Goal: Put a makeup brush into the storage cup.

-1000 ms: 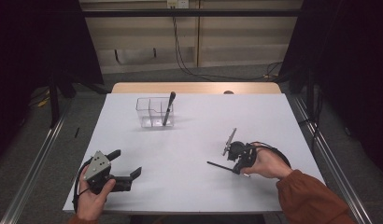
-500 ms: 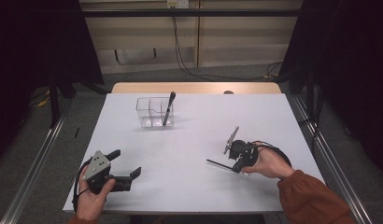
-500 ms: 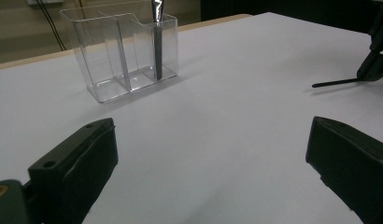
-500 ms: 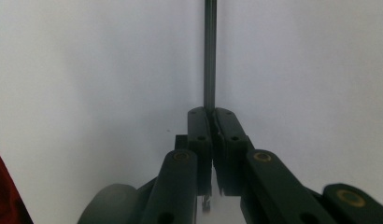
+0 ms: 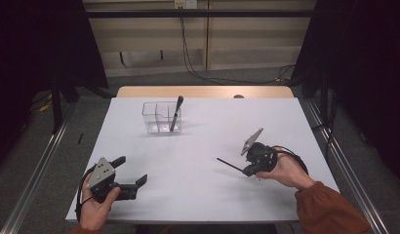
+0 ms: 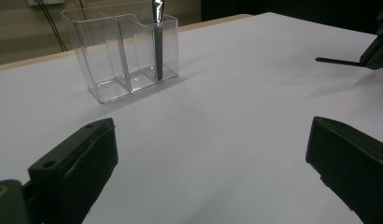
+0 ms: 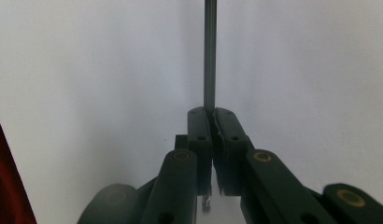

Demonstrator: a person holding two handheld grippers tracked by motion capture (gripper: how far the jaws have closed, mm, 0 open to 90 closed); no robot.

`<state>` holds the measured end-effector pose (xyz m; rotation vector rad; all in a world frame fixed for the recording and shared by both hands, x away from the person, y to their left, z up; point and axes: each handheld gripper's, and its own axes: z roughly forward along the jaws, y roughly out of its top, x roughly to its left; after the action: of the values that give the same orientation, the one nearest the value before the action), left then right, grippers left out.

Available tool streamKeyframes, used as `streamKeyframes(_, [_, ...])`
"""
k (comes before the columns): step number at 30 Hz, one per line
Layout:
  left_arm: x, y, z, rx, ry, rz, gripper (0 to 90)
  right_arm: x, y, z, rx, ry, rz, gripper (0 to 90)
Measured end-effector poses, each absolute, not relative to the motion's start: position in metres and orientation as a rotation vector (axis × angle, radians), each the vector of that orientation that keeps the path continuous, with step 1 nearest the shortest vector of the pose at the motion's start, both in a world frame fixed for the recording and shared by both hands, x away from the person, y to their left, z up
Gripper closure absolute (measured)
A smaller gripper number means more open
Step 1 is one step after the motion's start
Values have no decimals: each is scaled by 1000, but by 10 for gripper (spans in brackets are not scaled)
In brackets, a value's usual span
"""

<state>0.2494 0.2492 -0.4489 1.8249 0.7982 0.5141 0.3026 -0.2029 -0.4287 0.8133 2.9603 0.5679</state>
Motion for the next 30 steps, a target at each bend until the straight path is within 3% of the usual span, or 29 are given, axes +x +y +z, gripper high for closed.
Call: streamKeyframes(30, [248, 251, -447, 1802, 803, 515, 23, 289, -229, -432, 881, 2566, 1193, 867])
